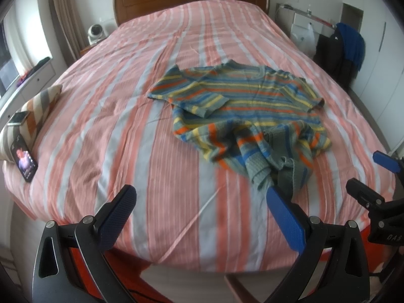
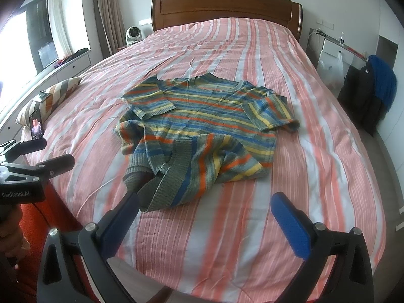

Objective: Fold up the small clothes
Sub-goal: 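Grasp the hem with both grippers and lift, shaking the sweater flat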

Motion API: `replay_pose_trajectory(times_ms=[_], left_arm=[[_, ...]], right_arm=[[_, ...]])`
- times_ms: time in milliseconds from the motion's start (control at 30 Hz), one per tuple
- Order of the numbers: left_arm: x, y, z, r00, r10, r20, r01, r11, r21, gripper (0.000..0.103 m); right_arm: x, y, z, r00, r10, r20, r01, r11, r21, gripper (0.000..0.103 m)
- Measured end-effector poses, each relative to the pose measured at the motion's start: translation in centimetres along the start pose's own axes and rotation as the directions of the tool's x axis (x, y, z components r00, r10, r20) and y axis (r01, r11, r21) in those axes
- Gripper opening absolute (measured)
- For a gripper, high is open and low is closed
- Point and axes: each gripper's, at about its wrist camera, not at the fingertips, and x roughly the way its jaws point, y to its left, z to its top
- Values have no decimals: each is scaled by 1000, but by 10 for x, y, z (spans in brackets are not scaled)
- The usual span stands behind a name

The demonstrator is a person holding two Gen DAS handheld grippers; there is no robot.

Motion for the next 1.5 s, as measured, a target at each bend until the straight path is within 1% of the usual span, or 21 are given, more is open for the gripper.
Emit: replay_pose_trajectory(times_ms=[133,233,367,467,567,700,733,800,833,867,933,967,1033,1100,1233,1267,1300,1333,1367,1433,1500], left_arm=[[0,3,1,1000,3,6,-3,1000,-1,103],[5,33,1,1000,16,0,-16,997,-79,103],[24,53,-6,996,-65,-54,56,986,-158,102],[42,20,-6,972,-209,-106,200,975,-93,102],[62,-16,11,951,-287,-120,288,958,-4,102],[114,-29,53,923,-351,-155,342,936,-80,101],[128,-29,60,919,-353,-174,339,935,-108,93],[156,-33,68,908,-358,-216,331,931,-155,54],[165,-33,66,896,-373,-241,338,925,-173,9],[172,-29,63,879,-401,-258,355,912,-205,5],[159,-10,55,865,-449,-224,392,883,-258,5],[143,2,48,860,-466,-207,412,875,-254,5],[116,24,35,856,-479,-195,436,871,-227,5],[87,49,14,857,-472,-209,435,878,-197,5],[75,74,-29,856,-426,-292,385,904,-187,7],[76,74,-38,868,-386,-312,350,922,-167,9],[79,74,-45,878,-345,-332,316,938,-139,10],[80,75,-50,879,-334,-340,307,942,-132,18],[79,83,-56,876,-345,-338,310,938,-154,38],[74,94,-60,879,-377,-290,324,921,-216,66],[71,100,-61,892,-375,-252,316,916,-246,73]], right_arm=[[-1,-1,1,1000,-5,1,5,1000,-12,103],[-10,-15,4,998,-49,44,50,999,-13,103],[1,-52,4,998,-53,33,51,997,49,103],[27,-64,5,999,14,-30,-13,998,55,103],[64,-56,19,995,55,-84,-55,998,1,102],[106,-27,43,983,139,-122,-153,982,-114,94],[116,-22,46,983,131,-125,-148,979,-143,94],[143,-10,49,988,86,-131,-113,970,-216,92],[155,-6,48,987,90,-134,-121,964,-238,80],[161,-6,47,984,111,-140,-143,960,-243,67],[158,-12,46,980,145,-136,-172,962,-212,22],[147,-19,44,979,166,-121,-186,965,-184,10],[110,-36,37,967,234,-101,-246,961,-129,7],[68,-56,21,956,274,-104,-285,953,-102,7],[26,-87,-28,946,257,-195,-272,961,-53,10],[26,-91,-39,947,234,-222,-249,968,-40,16],[26,-94,-51,950,189,-250,-204,978,-34,31],[26,-97,-61,948,168,-271,-181,983,-25,55],[26,-101,-69,943,168,-287,-176,984,-2,63],[22,-109,-77,939,198,-282,-193,980,47,65],[19,-115,-77,933,256,-252,-232,965,122,65]])
